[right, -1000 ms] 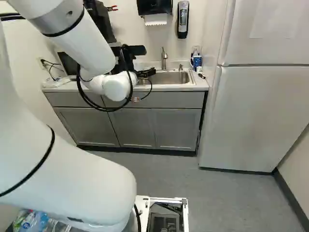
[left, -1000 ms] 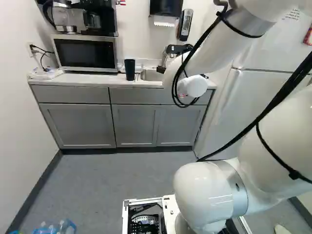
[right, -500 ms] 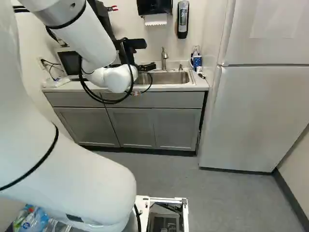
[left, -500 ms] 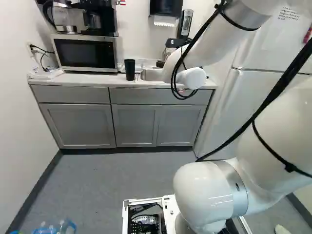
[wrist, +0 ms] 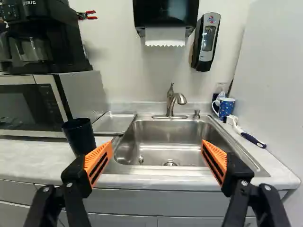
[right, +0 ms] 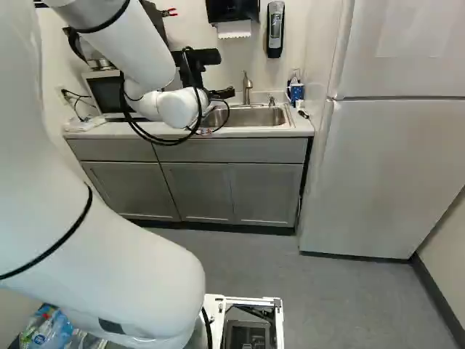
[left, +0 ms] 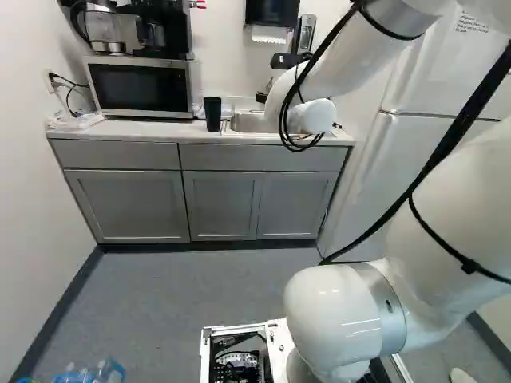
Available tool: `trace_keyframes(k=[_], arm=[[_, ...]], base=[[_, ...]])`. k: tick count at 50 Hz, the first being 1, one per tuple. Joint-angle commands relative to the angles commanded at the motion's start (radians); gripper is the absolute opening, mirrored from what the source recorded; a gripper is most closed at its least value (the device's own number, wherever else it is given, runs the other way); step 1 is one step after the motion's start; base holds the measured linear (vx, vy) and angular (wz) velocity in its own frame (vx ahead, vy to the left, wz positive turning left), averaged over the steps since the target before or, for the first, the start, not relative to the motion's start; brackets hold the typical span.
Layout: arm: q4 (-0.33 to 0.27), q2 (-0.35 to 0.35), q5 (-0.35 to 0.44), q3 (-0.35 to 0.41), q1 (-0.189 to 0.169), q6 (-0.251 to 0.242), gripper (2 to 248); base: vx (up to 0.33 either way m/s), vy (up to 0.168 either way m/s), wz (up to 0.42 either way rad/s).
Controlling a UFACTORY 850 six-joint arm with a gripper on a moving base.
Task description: Rinse the cup and place it in the tray
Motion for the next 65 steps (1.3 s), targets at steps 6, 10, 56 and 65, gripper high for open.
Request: trace_keyframes(k=[6,10,56,65], arm=[[0.0,-0.003,-0.014,-0.016,0.0,0.0,247],[0.0,-0.005,-0.023,-0.026,0.0,0.0,247],[0.0,-0.014,-0.127,-0.132,0.0,0.0,247],[0.0,-0.015,-0.145,-0.151,0.0,0.0,247]], base=[[0.0,0.0,0.0],[0.0,0.0,0.0],[0.0,0.0,0.0],[0.0,0.0,0.0]])
